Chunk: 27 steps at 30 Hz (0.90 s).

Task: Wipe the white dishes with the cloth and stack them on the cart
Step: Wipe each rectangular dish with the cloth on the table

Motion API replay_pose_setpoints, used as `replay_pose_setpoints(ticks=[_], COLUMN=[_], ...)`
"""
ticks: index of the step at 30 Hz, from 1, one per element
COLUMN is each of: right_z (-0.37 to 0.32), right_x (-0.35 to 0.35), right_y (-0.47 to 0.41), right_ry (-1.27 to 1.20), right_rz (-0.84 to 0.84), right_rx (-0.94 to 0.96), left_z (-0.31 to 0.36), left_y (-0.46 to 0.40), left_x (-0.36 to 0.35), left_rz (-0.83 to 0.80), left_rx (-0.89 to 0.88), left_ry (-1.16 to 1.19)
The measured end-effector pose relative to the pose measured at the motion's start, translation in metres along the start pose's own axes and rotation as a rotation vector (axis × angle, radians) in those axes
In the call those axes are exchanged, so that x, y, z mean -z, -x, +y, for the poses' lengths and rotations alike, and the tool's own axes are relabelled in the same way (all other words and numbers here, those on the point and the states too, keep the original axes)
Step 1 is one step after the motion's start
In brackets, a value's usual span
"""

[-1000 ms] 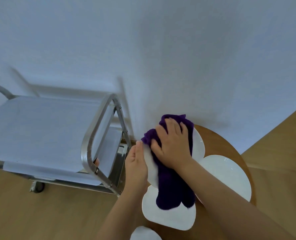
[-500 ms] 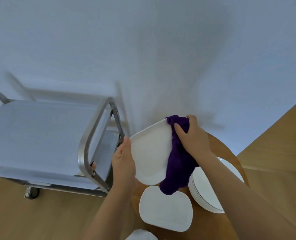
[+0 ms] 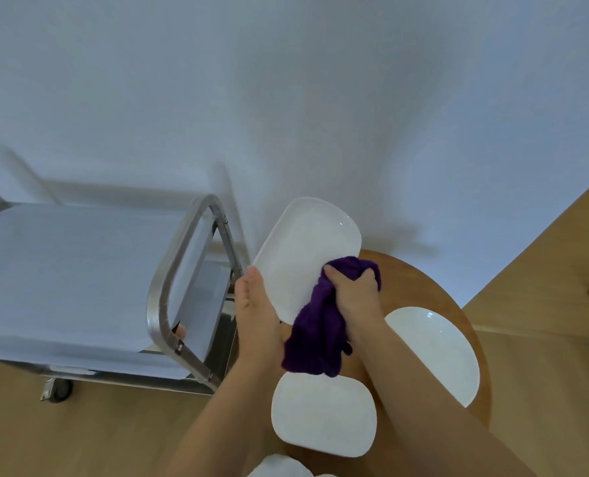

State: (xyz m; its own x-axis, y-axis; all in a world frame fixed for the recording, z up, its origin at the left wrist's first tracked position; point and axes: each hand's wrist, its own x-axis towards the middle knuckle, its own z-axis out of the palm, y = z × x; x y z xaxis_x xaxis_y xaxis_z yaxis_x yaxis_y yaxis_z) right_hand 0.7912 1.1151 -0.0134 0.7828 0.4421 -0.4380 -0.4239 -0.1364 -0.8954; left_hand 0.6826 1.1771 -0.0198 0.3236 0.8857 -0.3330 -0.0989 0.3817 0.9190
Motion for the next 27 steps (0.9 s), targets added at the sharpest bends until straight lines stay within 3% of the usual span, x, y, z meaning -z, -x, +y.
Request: replay_pose_setpoints(ticks=[2, 6, 8, 15, 20, 23, 27], right_z=[-0.006, -0.014, -0.014, -0.011, 0.007, 0.022, 0.017], right_x=[0.014, 0.029, 0.026, 0.036, 0.029, 0.02, 0.026], right_y=[-0.001, 0.0, 0.003, 0.006, 0.013, 0.018, 0.015], right_ry=[0.12, 0.47, 0.519, 0.269, -0.073, -0.284, -0.177], right_rz=[-0.076, -0.326, -0.383, -0.434, -0.141, 0.003, 0.02], right_rx=[0.078, 0.18, 0.182, 0.013, 0.011, -0.089, -0.111], left_z=[0.012, 0.053, 0.06, 0.059, 0.045, 0.034, 0.024], left_y=[-0.007, -0.023, -0.022, -0.019, -0.013, -0.008, -0.002], left_x=[0.015, 0.028, 0.022, 0.006, -0.012, -0.023, -0.015], left_rz=[-0.092, -0.347, -0.3, -0.029, 0.143, 0.187, 0.1], left_rx=[0.046, 0.308, 0.336, 0.238, 0.165, 0.059, 0.098], left_ry=[-0.088, 0.064, 0.028, 0.21, 0.281, 0.311, 0.285])
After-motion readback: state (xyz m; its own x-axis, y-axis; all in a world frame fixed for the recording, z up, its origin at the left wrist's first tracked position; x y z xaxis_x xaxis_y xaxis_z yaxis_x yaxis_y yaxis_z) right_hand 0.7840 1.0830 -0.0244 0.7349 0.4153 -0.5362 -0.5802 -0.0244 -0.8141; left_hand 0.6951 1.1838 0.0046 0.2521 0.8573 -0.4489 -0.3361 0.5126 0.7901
